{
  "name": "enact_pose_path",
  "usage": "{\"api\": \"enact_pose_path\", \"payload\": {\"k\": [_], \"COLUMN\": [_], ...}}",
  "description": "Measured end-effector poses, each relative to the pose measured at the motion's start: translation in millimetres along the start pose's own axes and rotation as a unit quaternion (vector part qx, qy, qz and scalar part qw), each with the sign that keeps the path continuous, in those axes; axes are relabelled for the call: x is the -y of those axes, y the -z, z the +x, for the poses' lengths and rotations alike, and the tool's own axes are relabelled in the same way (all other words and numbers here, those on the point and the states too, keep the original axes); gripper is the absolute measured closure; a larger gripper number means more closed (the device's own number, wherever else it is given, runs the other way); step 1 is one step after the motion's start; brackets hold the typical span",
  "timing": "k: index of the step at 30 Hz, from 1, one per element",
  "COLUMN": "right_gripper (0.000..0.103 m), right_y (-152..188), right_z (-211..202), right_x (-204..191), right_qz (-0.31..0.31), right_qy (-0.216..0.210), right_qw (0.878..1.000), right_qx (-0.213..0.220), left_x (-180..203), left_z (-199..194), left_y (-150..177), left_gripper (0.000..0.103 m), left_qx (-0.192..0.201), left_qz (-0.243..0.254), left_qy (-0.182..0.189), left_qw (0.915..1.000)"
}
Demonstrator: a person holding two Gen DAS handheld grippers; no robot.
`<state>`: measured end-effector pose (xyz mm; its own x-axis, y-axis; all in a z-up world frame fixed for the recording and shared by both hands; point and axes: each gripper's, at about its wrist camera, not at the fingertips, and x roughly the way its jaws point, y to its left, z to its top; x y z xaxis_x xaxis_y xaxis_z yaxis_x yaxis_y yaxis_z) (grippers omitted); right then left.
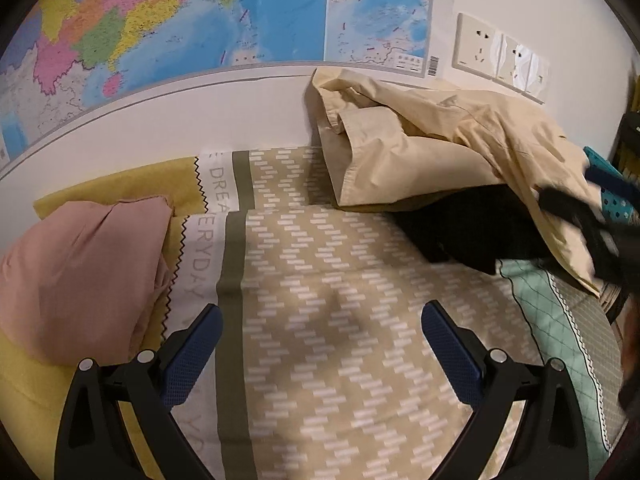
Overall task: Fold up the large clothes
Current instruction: 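Grasp the cream shirt with the right tool and lift it off the bed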
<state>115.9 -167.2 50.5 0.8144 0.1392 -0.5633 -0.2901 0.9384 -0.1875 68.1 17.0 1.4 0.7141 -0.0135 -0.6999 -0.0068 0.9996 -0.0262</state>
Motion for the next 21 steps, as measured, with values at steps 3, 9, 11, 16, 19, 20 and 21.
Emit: {"api": "enact_pose_path", "payload": {"k": [3,9,11,16,19,20,21], "right_gripper": [0.006,0.008,0.011,0.067,0.089,0.090,0.091], "right_y": [-25,-55,-59,-71,-80,-84,-90], "right_z": [31,97,114,130,104,93,79], "right_x": [0,-17,-19,-20,-13,-8,0], "right_qz": [-0.024,-0.107,-0.119,-0.134,-0.134,-0.128,-0.117], "right_qy": [0.000,0.019,0.018,-0.009,-0.012,-0.017,-0.024], "right_qw": [1.000,0.994,0.992,0.989,0.990,0.991,0.993], "right_qx": [-0.006,-0.032,-0.046,-0.069,-0.044,-0.035,-0.021], "left_x": [-2,-7,-8,-12,-16,-17,-17], "left_z": [10,27,32,48,57,60,62], "left_y": [-7,-22,-25,-29,-31,-32,-32], "left_gripper": [0.007,0.007,0.007,0.007,0.007,0.007,0.007], "left_qx": [-0.005,-0.009,-0.010,-0.022,-0.025,-0.026,-0.026], "left_qz": [0.001,-0.001,-0.001,-0.002,-0.003,-0.004,-0.005], "left_qy": [-0.003,-0.009,-0.012,-0.014,-0.012,-0.011,-0.010], "left_qw": [1.0000,0.9999,0.9999,0.9997,0.9996,0.9996,0.9996]}}
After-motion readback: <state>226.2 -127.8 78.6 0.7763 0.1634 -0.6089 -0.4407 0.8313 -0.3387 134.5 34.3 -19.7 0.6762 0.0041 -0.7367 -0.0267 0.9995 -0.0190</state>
